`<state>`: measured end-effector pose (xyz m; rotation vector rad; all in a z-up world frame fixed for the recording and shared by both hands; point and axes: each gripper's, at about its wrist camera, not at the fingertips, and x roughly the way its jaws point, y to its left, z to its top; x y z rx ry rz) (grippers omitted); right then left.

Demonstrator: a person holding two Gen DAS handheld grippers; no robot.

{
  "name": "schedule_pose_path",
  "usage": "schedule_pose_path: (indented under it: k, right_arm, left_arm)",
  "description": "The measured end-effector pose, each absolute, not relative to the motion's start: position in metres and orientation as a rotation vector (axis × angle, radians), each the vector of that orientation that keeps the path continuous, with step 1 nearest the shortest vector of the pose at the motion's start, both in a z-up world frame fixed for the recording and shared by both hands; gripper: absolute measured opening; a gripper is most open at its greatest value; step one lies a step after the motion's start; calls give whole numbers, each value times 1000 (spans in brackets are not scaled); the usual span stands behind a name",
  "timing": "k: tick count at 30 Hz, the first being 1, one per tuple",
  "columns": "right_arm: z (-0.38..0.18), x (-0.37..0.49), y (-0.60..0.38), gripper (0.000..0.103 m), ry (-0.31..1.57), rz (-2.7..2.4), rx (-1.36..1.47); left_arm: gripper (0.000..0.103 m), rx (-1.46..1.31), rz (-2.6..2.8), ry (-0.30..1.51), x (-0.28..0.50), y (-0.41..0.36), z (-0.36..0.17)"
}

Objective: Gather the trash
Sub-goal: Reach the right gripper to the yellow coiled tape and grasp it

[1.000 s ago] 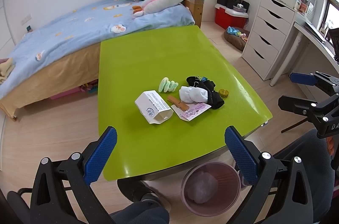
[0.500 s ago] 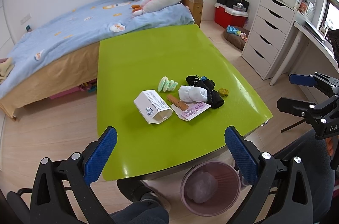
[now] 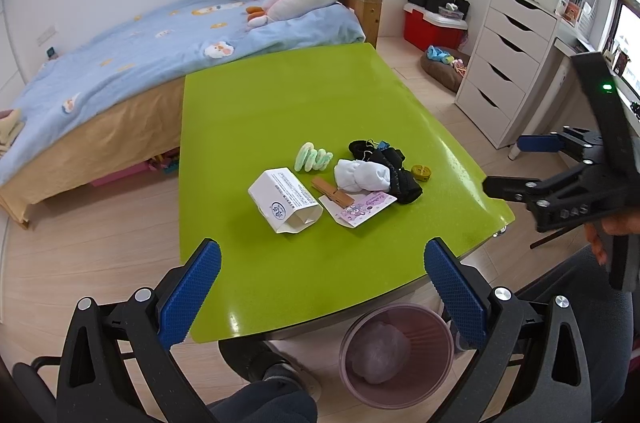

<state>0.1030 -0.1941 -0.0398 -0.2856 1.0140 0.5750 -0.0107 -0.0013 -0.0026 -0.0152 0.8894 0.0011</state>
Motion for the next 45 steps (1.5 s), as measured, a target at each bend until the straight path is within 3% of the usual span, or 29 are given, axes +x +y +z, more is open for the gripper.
schedule_pose_path:
  k: [13,17,27,31,35,45]
  right_arm:
    - [-95,172,-165,100,1133,586,-492]
    - [-109,185,-156,77,1173,609,-542]
    - [-124,195,-144,47,1208,671,-594]
    - [-128,201,-141,40,1214,687,-587]
    - [-132,200,-140,20,1213,694,-593]
    - [-118,191,-148,20,1178,672,-512]
  left_arm:
    - [97,-33,9,909,-10,1,-4]
    - [97,-39,15,913,-9,7,-1]
    - [97,-53,29,929,-6,18,1]
    - [97,-58,30,936,-5,22,1]
    - [97,-63,33,943,-4,24,0]
    - [97,-58,30,951,4,27,-2]
